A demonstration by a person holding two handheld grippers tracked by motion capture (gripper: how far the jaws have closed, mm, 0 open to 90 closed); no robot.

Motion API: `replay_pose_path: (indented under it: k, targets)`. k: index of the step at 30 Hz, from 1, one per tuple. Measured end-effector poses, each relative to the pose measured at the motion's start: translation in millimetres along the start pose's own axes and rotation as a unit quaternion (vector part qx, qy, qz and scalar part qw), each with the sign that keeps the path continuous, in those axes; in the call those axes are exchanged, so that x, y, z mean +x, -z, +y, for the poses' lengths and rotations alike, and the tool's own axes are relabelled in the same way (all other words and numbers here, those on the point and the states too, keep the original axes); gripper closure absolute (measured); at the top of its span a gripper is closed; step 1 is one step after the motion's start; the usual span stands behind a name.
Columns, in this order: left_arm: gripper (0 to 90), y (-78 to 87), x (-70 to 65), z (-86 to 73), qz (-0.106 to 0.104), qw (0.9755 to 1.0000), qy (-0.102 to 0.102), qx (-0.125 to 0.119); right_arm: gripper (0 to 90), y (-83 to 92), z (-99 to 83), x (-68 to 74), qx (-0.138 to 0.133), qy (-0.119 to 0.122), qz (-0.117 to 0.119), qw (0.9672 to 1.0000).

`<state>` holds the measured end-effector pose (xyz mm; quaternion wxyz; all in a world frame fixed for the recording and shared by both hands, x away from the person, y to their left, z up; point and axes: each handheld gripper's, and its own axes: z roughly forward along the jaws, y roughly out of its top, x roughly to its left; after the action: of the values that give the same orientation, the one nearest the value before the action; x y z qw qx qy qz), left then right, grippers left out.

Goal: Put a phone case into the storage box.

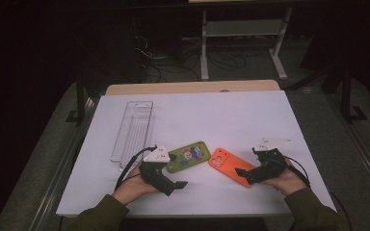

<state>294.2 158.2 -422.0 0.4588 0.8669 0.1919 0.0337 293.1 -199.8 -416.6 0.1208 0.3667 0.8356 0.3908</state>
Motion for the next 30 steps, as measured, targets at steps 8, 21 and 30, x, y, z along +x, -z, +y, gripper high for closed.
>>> replay_pose_path:
  k: [8,21,30]
  targets:
    - [0.0,0.5,1.2,0.0,0.001,1.0000,-0.005,-0.001,0.0,-10.4,16.4,3.7,0.056,0.031,0.007,0.9979]
    - [0.0,-0.1,1.8,0.2,-0.002,1.0000,-0.005,0.000,0.0,-29.7,29.9,1.5,0.122,0.041,0.021,0.9915]
    - [0.0,-0.3,2.4,-0.3,-0.002,1.0000,-0.006,0.001,0.0,-35.1,26.1,-0.4,0.155,0.044,0.021,0.9868]
